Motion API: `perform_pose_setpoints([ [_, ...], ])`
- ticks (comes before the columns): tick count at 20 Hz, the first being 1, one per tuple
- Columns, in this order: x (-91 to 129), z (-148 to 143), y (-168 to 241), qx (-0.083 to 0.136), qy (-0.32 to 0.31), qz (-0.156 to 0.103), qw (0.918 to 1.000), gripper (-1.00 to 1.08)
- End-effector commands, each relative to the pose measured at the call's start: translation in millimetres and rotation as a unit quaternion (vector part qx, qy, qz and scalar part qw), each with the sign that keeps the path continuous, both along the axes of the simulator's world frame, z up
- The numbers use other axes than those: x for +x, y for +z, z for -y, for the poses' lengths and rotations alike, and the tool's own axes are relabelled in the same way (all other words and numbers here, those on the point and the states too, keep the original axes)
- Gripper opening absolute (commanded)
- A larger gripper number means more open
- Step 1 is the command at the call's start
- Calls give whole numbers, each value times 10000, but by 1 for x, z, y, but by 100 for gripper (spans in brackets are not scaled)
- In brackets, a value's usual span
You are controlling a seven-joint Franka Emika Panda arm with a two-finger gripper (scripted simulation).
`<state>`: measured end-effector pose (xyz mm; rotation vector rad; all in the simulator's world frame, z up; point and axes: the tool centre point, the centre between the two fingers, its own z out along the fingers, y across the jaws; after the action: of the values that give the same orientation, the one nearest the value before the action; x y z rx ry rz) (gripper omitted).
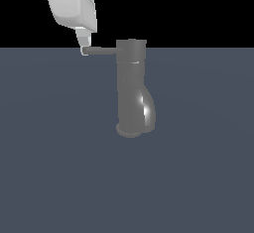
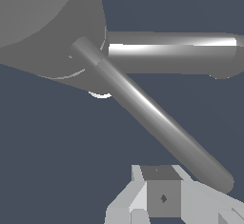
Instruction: Turn on the faucet by rotating a designated handle.
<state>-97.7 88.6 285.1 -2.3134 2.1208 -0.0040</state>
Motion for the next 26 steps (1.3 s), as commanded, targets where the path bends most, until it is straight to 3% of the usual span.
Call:
perform_pose_setpoints([
  [1, -6, 16, 0, -4, -77, -7, 10000, -100],
  [18, -48, 68, 0, -3, -73, -21, 10000, -100],
  [20, -46, 62, 0, -5, -37, -10, 10000, -100],
  [26, -41, 95, 0, -5, -46, -12, 10000, -100],
])
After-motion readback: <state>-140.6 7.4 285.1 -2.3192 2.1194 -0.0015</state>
